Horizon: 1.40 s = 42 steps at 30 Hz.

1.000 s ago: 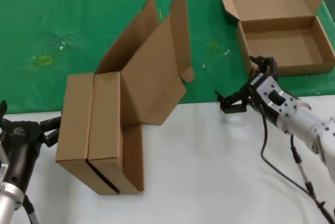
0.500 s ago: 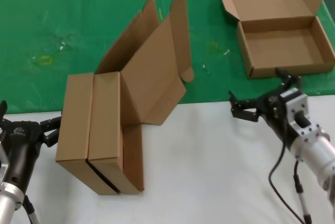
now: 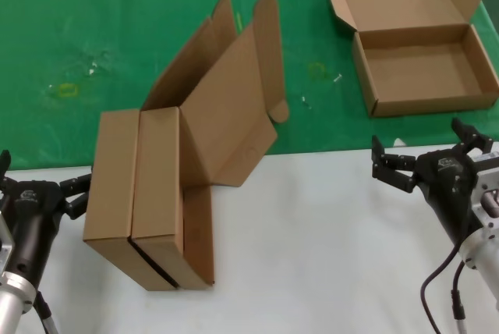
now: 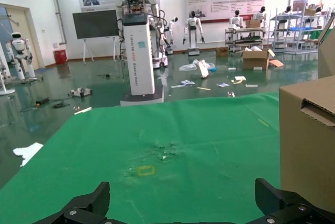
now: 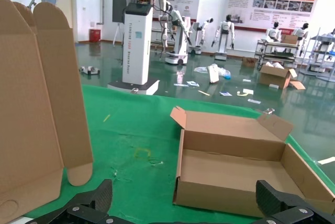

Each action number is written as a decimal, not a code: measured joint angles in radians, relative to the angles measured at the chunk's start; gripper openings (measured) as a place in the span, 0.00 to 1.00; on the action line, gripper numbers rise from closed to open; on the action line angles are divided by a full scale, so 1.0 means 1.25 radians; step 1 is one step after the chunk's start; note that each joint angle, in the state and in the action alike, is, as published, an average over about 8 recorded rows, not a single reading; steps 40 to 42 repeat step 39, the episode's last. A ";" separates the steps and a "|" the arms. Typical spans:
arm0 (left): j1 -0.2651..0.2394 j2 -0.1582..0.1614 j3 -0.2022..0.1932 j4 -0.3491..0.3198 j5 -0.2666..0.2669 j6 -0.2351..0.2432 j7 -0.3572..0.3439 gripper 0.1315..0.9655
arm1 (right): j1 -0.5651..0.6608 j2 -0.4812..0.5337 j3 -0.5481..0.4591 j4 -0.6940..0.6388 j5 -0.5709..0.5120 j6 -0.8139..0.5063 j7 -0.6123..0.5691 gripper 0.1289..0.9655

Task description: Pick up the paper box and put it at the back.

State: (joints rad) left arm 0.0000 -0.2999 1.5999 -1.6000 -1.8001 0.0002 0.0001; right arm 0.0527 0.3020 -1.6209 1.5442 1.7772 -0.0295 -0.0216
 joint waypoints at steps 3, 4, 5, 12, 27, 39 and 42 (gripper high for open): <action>0.000 0.000 0.000 0.000 0.000 0.000 0.000 1.00 | -0.002 0.000 0.001 0.002 0.001 0.001 0.001 1.00; 0.000 0.000 0.000 0.000 0.000 0.000 0.000 1.00 | -0.002 0.000 0.001 0.002 0.001 0.001 0.001 1.00; 0.000 0.000 0.000 0.000 0.000 0.000 0.000 1.00 | -0.002 0.000 0.001 0.002 0.001 0.001 0.001 1.00; 0.000 0.000 0.000 0.000 0.000 0.000 0.000 1.00 | -0.002 0.000 0.001 0.002 0.001 0.001 0.001 1.00; 0.000 0.000 0.000 0.000 0.000 0.000 0.000 1.00 | -0.002 0.000 0.001 0.002 0.001 0.001 0.001 1.00; 0.000 0.000 0.000 0.000 0.000 0.000 0.000 1.00 | -0.002 0.000 0.001 0.002 0.001 0.001 0.001 1.00; 0.000 0.000 0.000 0.000 0.000 0.000 0.000 1.00 | -0.002 0.000 0.001 0.002 0.001 0.001 0.001 1.00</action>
